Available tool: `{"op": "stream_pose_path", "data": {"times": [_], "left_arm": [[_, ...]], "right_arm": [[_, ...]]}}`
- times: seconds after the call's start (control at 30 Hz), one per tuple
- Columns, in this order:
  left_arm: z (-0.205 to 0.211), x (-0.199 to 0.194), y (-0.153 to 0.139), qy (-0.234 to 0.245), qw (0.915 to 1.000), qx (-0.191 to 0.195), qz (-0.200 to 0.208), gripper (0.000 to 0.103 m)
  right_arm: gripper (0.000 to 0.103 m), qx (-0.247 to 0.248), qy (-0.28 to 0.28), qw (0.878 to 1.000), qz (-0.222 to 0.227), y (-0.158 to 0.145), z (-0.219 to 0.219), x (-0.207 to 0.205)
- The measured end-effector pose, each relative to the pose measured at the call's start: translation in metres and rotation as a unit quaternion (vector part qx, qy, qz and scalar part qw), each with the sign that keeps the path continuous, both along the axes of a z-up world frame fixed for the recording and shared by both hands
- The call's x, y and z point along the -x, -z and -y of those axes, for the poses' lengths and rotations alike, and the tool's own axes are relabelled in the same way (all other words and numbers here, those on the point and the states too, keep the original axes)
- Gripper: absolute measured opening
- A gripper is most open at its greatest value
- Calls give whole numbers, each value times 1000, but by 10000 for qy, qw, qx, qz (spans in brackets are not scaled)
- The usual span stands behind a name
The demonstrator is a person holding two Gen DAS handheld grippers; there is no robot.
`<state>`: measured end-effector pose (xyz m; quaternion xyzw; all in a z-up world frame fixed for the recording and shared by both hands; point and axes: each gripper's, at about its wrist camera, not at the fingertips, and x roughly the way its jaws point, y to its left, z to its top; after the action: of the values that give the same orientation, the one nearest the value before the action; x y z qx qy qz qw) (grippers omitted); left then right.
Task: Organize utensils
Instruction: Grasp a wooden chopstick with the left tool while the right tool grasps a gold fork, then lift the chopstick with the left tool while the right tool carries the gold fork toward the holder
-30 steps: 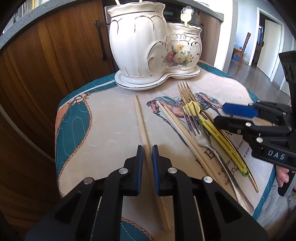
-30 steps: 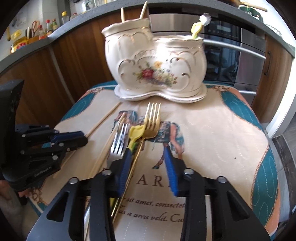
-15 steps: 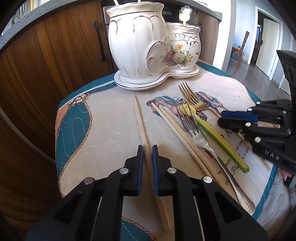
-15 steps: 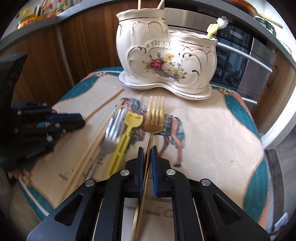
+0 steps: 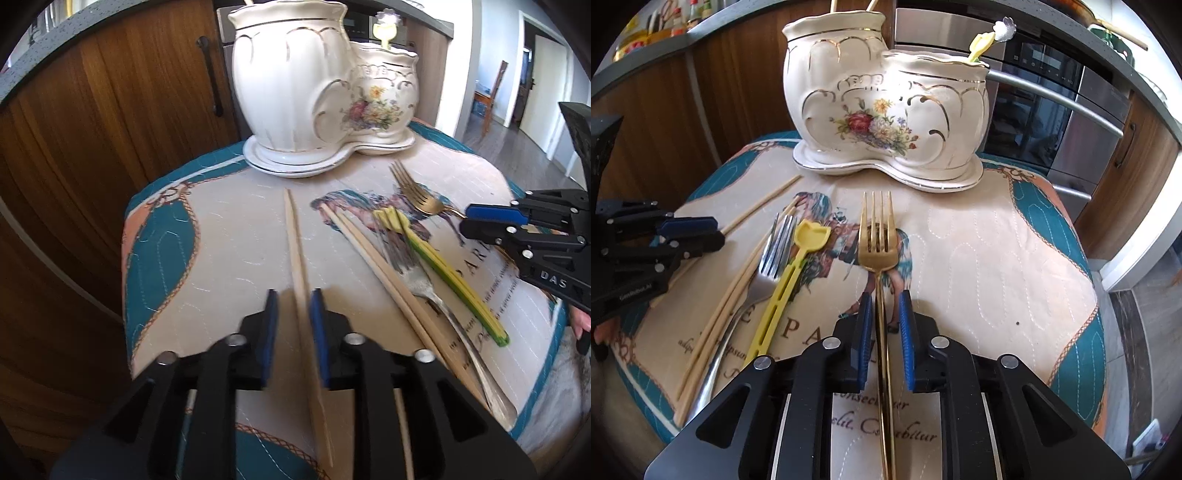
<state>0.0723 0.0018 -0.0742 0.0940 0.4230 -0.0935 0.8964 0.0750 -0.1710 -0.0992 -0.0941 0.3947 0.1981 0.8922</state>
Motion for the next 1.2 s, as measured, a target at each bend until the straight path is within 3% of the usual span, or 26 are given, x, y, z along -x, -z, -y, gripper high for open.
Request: {"op": "stream_pose_path", "data": {"times": [0.17,0.3,0.5,0.87,1.2], "left_arm": [[-7,-5,0,-109,9997,218,-88,29],[-6,-3,0,-31,9998,166,-68,6],[-9,1,-2,12,9998,199,-27,6],[-12,13,-32,114,9963,609,603,6],[-18,34,-66,340,9862,1199,1091,6]], "right_arm": [[8,-198,-24,9998,-49,1,1,0],[7,-244,-26,9997,-31,0,2,1],[7,-527,-94,9984,192,-14,7,9],[7,-1153,-254,9881,981,-50,21,27],[7,-1612,-224,9716,1716,-77,36,42]]}}
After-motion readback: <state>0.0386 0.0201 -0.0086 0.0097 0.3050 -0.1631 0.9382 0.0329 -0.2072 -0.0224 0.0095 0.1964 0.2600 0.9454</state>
